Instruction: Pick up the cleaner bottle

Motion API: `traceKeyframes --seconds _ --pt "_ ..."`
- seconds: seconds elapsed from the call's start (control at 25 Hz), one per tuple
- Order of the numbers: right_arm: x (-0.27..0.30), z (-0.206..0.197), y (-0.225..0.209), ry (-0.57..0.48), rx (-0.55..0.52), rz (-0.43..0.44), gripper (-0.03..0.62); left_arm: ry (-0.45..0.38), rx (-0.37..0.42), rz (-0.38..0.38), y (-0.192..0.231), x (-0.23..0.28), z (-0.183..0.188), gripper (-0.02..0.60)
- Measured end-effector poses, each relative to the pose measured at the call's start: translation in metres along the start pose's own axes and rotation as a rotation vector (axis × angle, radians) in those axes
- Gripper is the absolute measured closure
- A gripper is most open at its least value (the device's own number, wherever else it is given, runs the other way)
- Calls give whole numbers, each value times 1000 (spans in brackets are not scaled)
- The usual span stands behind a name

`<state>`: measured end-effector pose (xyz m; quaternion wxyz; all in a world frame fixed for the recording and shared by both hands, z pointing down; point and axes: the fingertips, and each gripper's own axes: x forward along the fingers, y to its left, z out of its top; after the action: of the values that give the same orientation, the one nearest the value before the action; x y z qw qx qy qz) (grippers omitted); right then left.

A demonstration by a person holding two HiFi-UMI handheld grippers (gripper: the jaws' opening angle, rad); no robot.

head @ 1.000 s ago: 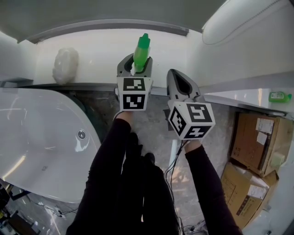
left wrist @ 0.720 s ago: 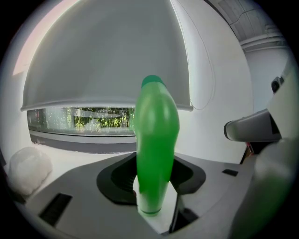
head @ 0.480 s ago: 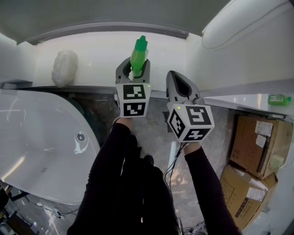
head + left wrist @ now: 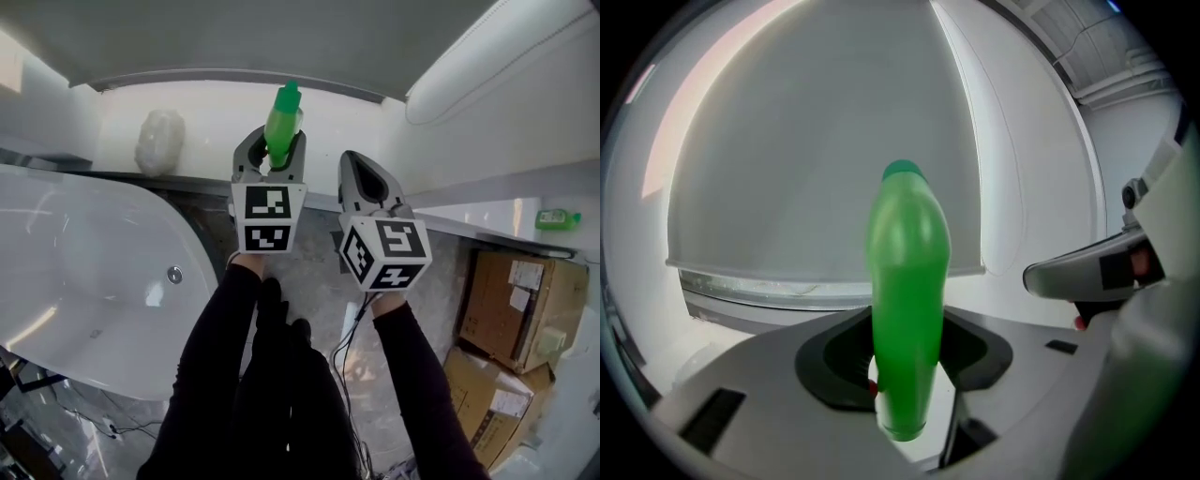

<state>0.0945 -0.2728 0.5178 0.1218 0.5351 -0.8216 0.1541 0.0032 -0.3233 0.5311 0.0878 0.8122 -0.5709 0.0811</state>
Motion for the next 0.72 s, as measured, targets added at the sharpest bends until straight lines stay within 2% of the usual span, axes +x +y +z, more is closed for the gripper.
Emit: traceKeyframes --seconds 0.44,0.72 --pt "-47 101 35 -59 -46 40 594 -75 11 47 18 -81 117 396" --pt "-80 137 64 -84 -80 77 594 -113 19 66 24 -133 164 396"
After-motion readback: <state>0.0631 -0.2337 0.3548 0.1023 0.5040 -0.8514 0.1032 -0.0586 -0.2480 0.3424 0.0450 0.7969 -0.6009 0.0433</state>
